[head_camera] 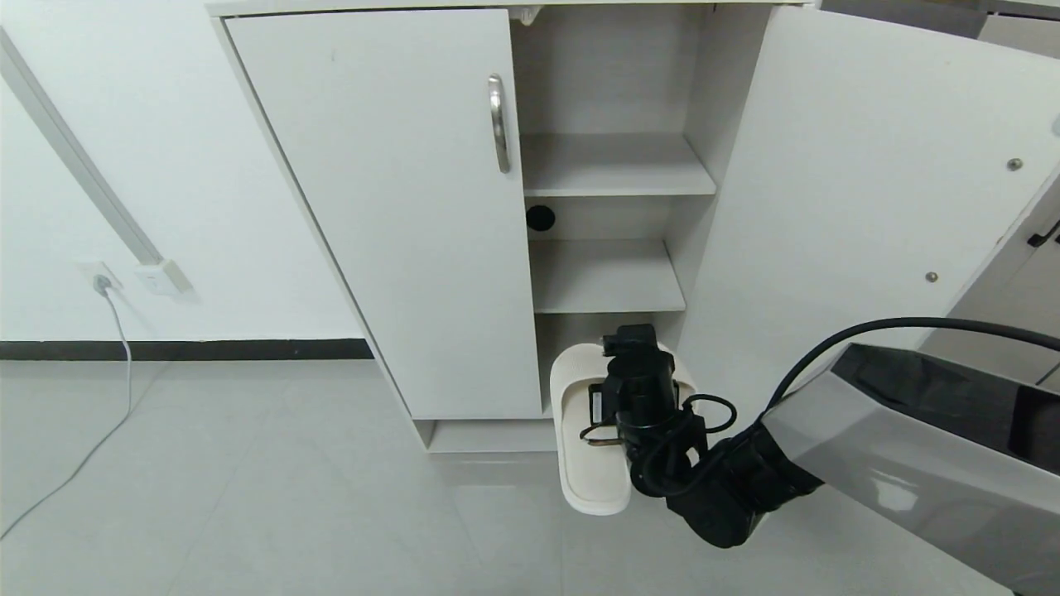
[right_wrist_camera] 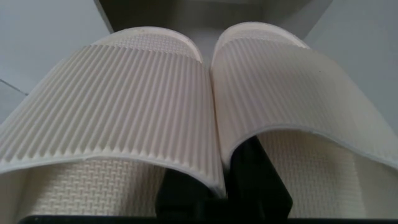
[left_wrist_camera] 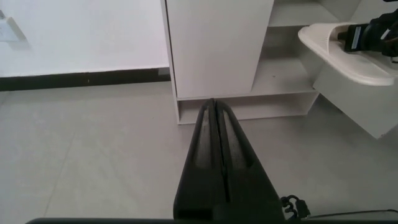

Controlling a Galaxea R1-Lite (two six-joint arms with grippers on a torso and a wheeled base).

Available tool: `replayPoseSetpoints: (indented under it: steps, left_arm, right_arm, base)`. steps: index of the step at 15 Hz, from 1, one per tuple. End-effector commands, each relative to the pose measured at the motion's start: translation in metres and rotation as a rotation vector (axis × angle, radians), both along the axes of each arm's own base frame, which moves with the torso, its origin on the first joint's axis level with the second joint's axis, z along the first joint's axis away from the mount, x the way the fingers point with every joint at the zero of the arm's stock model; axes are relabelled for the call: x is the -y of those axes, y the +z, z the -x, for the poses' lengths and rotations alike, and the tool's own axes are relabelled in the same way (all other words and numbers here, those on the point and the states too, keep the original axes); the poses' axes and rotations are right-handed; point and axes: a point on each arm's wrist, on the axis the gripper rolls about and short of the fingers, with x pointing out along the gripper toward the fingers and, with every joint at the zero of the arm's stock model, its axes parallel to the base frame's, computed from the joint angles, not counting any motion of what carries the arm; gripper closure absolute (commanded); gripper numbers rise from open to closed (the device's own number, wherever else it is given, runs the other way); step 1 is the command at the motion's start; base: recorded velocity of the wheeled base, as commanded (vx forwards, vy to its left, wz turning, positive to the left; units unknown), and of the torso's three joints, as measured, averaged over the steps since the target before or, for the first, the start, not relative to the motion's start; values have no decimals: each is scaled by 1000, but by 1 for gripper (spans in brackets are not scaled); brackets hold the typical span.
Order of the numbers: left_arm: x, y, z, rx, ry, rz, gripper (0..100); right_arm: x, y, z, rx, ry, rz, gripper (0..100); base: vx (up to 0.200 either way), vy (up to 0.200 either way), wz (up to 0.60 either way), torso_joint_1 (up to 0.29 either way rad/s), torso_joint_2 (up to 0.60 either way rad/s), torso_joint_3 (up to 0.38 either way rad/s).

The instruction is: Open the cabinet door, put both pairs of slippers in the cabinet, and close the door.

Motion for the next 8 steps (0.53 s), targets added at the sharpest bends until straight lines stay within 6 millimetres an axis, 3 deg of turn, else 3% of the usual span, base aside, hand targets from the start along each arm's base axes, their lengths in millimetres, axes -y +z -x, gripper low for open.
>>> replayPoseSetpoints:
  steps: [1, 4, 8]
  left_arm:
    - [0, 0, 0, -1, 1, 0, 100]
    - [0, 0, 0, -1, -1, 0, 100]
    - [0, 0, 0, -1, 1, 0, 100]
  right_arm:
    - [2, -5, 1, 19, -4, 30, 100]
    - [10, 4, 5, 207, -4, 78, 100]
    - [8, 2, 0, 241, -8, 65, 100]
  base:
    - [0, 0, 0, 2, 2, -198]
    - [0, 0, 0, 4, 2, -196]
    - [0, 0, 0, 5, 1, -98]
